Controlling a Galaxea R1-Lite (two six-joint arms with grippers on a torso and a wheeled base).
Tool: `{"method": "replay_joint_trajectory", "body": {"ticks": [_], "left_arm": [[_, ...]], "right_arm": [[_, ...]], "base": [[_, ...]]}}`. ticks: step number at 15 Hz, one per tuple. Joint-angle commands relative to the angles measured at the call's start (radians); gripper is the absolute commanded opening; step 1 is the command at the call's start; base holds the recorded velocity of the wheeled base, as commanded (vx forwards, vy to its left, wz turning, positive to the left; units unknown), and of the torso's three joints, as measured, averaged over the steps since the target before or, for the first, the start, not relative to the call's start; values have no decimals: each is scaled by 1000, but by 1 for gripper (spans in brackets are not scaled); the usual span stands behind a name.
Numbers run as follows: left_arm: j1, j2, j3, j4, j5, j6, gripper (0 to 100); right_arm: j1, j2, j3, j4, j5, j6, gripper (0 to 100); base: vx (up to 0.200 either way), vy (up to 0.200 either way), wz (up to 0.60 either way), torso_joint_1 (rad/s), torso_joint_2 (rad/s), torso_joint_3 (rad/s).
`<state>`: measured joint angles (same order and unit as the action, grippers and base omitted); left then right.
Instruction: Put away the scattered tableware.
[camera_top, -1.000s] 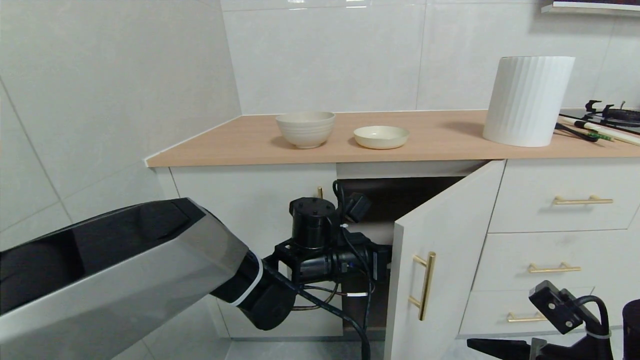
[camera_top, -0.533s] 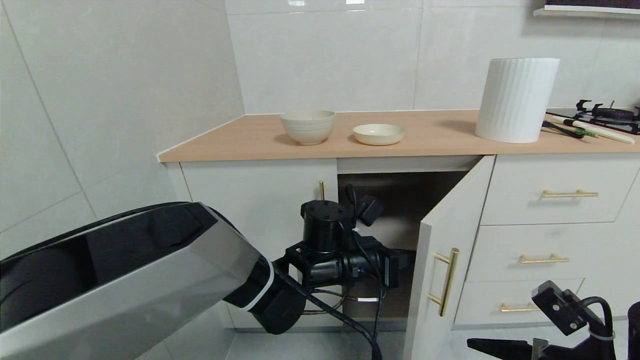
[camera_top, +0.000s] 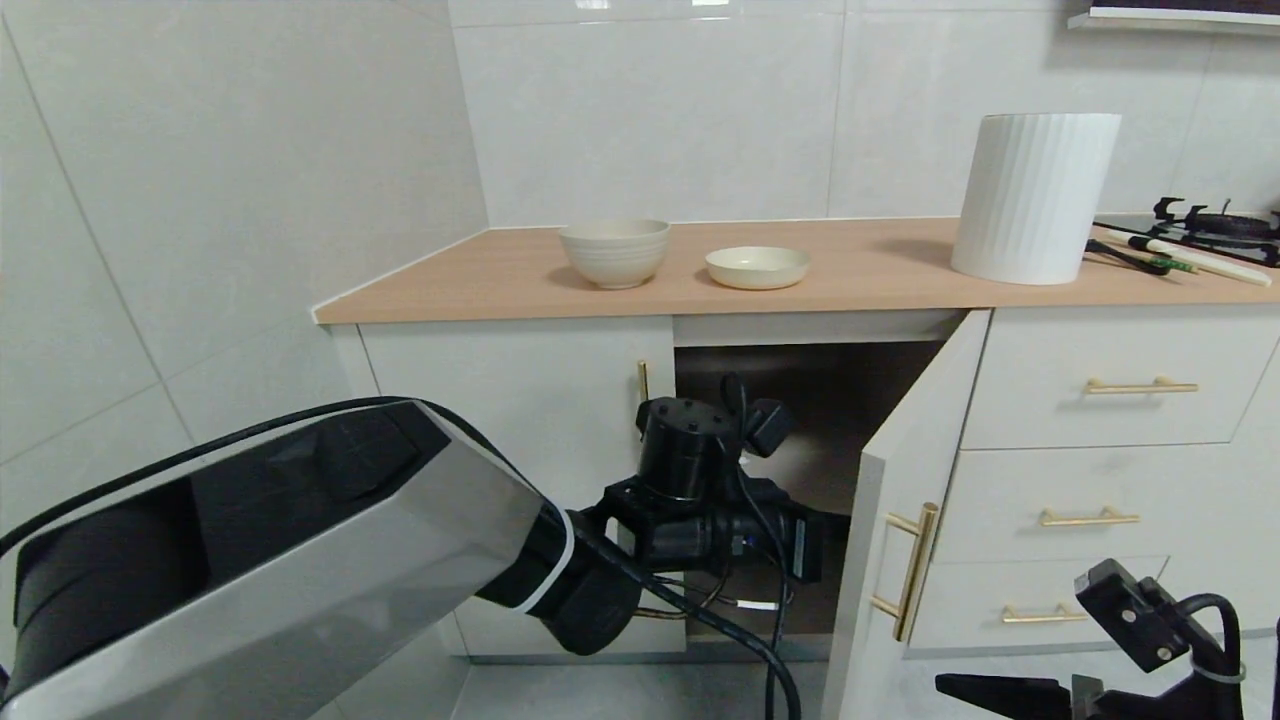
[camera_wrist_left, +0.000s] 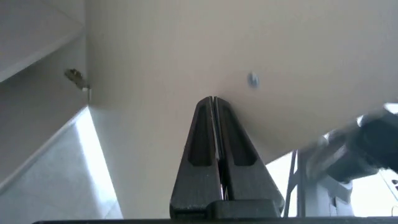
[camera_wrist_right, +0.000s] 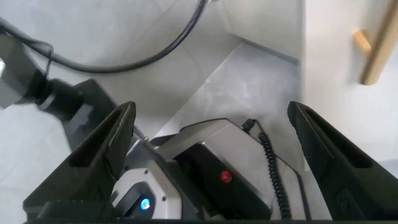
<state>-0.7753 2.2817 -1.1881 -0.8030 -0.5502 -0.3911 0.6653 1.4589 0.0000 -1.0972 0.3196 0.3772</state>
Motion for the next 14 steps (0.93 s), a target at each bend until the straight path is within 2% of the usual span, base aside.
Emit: {"method": "replay_joint_trajectory", "body": {"ticks": [1, 2, 3, 5, 8, 9, 10, 11, 12, 14], "left_arm": [[-65, -68, -100, 100, -2, 5, 0], [-91, -87, -123, 145, -2, 5, 0], [-163, -136, -142, 234, -4, 8, 0], [-179, -146, -120, 238, 1, 21, 0], [-93, -183, -15, 197, 85, 20, 0], [-56, -211, 51, 143, 96, 18, 0], [-7, -265, 157, 59, 98, 18, 0], [22, -306, 220, 27, 99, 18, 0], [77, -383, 318, 2, 102, 20, 0], [177, -564, 456, 39, 105, 23, 0]], "right_arm": [[42, -43, 0, 4, -1, 3, 100], [54, -60, 0, 11, -1, 5, 100], [94, -132, 0, 63, 4, 3, 100], [137, -192, -3, 106, 6, 3, 100], [142, -210, -18, 140, -1, 2, 100], [142, -210, -20, 140, 1, 2, 100], [142, -207, -26, 142, 1, 2, 100], [142, -206, -32, 142, -1, 2, 100], [142, -193, -54, 142, -1, 2, 100], [135, -112, -112, 142, -4, -1, 100]], "base": [[0, 0, 0, 0, 0, 0], [0, 0, 0, 0, 0, 0], [0, 0, 0, 0, 0, 0], [0, 0, 0, 0, 0, 0], [0, 0, 0, 0, 0, 0], [0, 0, 0, 0, 0, 0], [0, 0, 0, 0, 0, 0], [0, 0, 0, 0, 0, 0], [0, 0, 0, 0, 0, 0], [0, 0, 0, 0, 0, 0]]}}
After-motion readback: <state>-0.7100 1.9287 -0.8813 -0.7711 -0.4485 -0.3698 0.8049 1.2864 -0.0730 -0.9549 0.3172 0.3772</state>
